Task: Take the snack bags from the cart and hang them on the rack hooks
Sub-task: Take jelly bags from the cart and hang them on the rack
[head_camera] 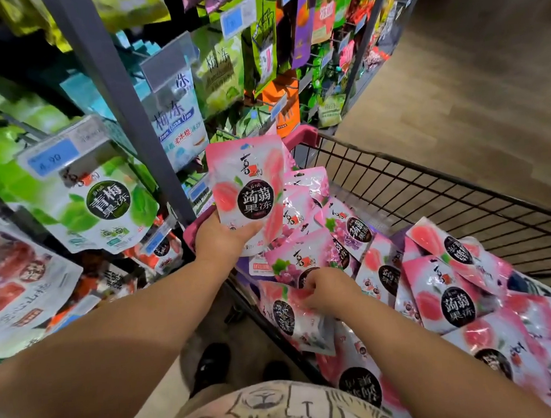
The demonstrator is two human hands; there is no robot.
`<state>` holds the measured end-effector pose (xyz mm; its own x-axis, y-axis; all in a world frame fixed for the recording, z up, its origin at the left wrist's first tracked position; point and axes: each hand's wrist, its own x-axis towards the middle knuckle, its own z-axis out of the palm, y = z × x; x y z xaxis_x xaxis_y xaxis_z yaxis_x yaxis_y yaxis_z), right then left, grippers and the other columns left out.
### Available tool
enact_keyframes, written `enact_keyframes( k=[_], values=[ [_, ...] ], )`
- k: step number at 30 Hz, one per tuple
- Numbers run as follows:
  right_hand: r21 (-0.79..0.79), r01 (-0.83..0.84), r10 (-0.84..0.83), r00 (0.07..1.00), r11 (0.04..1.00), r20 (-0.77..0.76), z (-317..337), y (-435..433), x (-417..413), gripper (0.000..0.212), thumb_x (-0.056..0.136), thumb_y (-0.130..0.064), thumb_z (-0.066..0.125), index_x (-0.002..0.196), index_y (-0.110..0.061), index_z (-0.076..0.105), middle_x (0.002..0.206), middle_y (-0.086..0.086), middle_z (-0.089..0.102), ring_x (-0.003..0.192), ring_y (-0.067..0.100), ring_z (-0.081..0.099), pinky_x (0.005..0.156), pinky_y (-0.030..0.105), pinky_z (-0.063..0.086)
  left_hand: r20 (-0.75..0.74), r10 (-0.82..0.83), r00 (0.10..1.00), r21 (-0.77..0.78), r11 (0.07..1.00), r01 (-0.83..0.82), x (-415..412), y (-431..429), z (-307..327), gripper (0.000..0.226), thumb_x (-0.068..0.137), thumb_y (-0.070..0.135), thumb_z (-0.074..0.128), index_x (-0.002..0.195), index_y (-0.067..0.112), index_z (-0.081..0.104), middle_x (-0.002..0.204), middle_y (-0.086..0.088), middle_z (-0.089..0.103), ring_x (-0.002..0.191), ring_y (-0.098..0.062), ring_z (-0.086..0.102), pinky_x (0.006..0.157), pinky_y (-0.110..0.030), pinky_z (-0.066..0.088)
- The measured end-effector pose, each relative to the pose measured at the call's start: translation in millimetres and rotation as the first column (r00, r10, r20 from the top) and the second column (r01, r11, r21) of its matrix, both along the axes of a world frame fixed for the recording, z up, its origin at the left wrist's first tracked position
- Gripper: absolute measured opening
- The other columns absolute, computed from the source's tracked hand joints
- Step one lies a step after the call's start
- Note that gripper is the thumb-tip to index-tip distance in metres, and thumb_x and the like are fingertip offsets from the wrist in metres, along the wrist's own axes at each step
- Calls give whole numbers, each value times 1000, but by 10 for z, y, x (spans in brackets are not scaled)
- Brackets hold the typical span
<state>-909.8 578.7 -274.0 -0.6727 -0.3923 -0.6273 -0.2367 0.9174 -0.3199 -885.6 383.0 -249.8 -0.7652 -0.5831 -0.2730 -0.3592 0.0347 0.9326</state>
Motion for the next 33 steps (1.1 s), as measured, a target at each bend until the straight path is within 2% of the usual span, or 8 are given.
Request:
enact_keyframes(
  k=[8,13,16,21,23,25,29,33],
  values=[
    [-412,521,-412,850,748,328,254,548,-100,7,90,-10,63,91,-4,61,77,3,58,65,16,49,60,25,42,-9,24,1000,134,991,-23,1,-23,9,31,72,13,83,97,18,66,90,2,70,83,-15,67,76,-30,52],
    [-535,836,-514,515,123,686,596,743,-269,31,76,-9,70,107,-7,65,85,15,69,64,25,62,61,34,51,-64,176,982,355,924,-143,16,-22,116,29,76,6,79,101,17,67,88,4,70,81,-14,66,53,-19,53],
    [-577,807,-402,490,-125,773,832,698,-341,42,76,-7,65,117,-2,59,96,17,72,78,28,71,69,43,60,-38,178,983,422,895,-146,24,-26,164,54,65,26,88,114,17,67,104,2,71,96,-19,67,65,-27,53],
    [-606,752,-224,563,-261,795,1211,294,-312,49,52,-18,90,97,-8,72,93,15,74,79,27,73,64,42,60,-88,91,992,470,882,-39,24,2,467,99,37,49,93,126,19,60,118,3,68,108,-19,62,95,-42,47],
    [-620,727,-204,586,-296,784,1390,93,-275,12,74,-13,76,86,-10,76,86,14,74,72,24,74,57,37,59,-113,93,989,516,856,-21,27,-14,600,109,33,58,91,129,18,57,127,1,63,113,-22,60,98,-44,46],
    [-678,664,-229,640,-315,733,1475,-77,-291,39,92,0,49,71,-14,79,79,11,75,67,20,73,56,33,59,-134,96,986,550,835,-7,27,-52,772,118,35,61,91,136,14,50,137,-1,55,119,-25,56,101,-45,45],
    [-803,534,-292,749,-264,594,1710,-367,-259,30,88,0,53,75,-14,76,83,11,74,69,21,71,64,33,60,-244,132,961,581,813,36,137,-120,1219,98,36,57,87,120,13,64,120,-5,67,112,-26,62,102,-50,45],
    [-844,497,-329,778,-200,536,1881,-556,-197,21,79,-9,75,94,-5,61,99,21,68,85,32,67,81,46,56,-298,193,935,540,842,-2,246,-216,1548,40,64,43,81,92,20,64,91,7,66,95,-17,60,85,-36,46]
  ],
)
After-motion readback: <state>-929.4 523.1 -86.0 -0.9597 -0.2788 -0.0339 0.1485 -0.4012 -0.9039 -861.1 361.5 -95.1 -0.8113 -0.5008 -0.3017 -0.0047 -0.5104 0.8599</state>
